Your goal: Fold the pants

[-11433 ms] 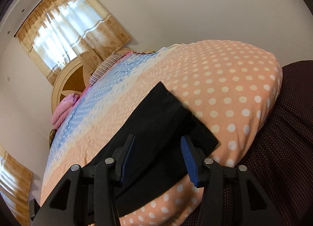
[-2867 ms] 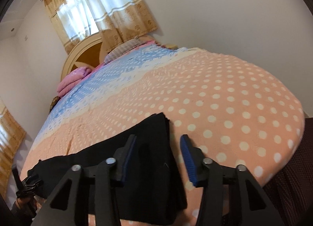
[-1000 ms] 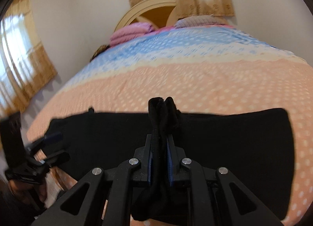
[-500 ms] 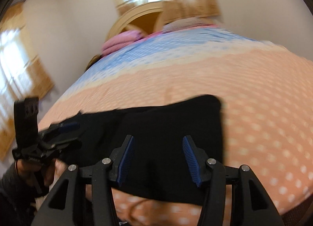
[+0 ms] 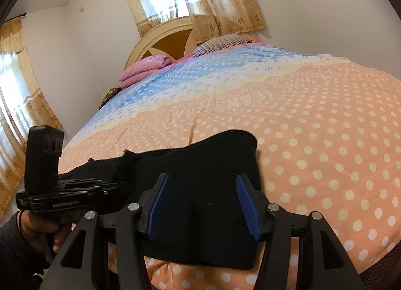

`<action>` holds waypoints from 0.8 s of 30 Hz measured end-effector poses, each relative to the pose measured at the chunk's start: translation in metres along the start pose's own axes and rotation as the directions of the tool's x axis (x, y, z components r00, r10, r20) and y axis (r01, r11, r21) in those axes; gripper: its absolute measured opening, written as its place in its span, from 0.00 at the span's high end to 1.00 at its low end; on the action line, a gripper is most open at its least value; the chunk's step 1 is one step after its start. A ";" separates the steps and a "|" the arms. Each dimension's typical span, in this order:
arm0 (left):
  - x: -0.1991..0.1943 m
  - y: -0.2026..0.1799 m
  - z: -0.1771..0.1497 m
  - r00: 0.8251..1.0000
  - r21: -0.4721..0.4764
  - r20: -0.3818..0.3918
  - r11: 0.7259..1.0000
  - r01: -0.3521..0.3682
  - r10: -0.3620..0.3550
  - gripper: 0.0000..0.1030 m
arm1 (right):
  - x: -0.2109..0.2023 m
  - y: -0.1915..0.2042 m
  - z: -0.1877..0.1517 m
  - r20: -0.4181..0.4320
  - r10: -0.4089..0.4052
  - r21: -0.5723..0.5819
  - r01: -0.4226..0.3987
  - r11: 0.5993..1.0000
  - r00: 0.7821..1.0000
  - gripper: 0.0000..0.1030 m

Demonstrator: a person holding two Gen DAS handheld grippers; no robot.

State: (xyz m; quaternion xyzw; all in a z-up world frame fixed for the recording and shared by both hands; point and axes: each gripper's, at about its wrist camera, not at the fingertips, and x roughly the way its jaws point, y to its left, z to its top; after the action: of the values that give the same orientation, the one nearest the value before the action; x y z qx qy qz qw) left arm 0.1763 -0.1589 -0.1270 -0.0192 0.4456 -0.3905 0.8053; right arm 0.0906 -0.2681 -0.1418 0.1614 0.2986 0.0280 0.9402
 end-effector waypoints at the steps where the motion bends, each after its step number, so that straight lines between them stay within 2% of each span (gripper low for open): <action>1: -0.004 0.000 0.000 1.000 0.000 0.010 1.000 -0.001 0.001 0.88 | -0.001 0.000 0.000 0.010 -0.001 0.002 0.001 1.000 1.000 0.44; 5: -0.036 -0.002 -0.001 0.998 -0.008 0.066 1.000 -0.001 0.001 0.88 | -0.007 0.003 0.002 0.058 0.006 -0.005 -0.006 1.000 0.998 0.43; 8: -0.047 0.007 -0.001 0.997 -0.027 0.071 0.999 -0.028 0.030 0.88 | -0.011 0.009 0.002 0.073 0.034 -0.033 -0.031 0.999 0.997 0.42; 11: -0.046 0.021 -0.007 0.995 -0.048 0.054 0.996 -0.080 0.082 0.88 | -0.009 0.022 -0.002 0.057 0.089 -0.090 -0.084 0.992 0.994 0.41; 15: -0.039 0.037 -0.016 0.992 -0.076 0.040 0.990 -0.115 0.119 0.88 | -0.005 0.043 -0.012 0.016 0.150 -0.188 -0.145 0.971 0.989 0.40; 17: -0.034 0.040 -0.019 0.990 -0.066 0.035 0.989 -0.133 0.135 0.88 | 0.005 0.046 -0.016 -0.030 0.142 -0.199 -0.146 0.969 0.989 0.39; 19: -0.030 0.041 -0.022 0.988 -0.059 0.028 0.987 -0.150 0.152 0.86 | 0.022 0.041 -0.019 -0.093 0.067 -0.196 -0.084 0.977 0.993 0.39; 20: -0.028 0.043 -0.024 0.988 -0.061 0.024 0.986 -0.152 0.154 0.82 | 0.031 0.037 -0.022 -0.129 0.033 -0.188 -0.057 0.981 0.991 0.39; 24: -0.027 0.043 -0.028 0.986 -0.054 0.039 0.986 -0.160 0.162 0.81 | 0.022 0.037 -0.016 -0.103 0.066 -0.168 -0.083 0.982 0.993 0.39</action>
State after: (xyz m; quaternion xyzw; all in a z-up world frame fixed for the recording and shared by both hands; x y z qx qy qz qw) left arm 0.1743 -0.1029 -0.1410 -0.0119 0.4381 -0.3124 0.8428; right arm 0.1014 -0.2256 -0.1548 0.0890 0.3340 0.0966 0.9334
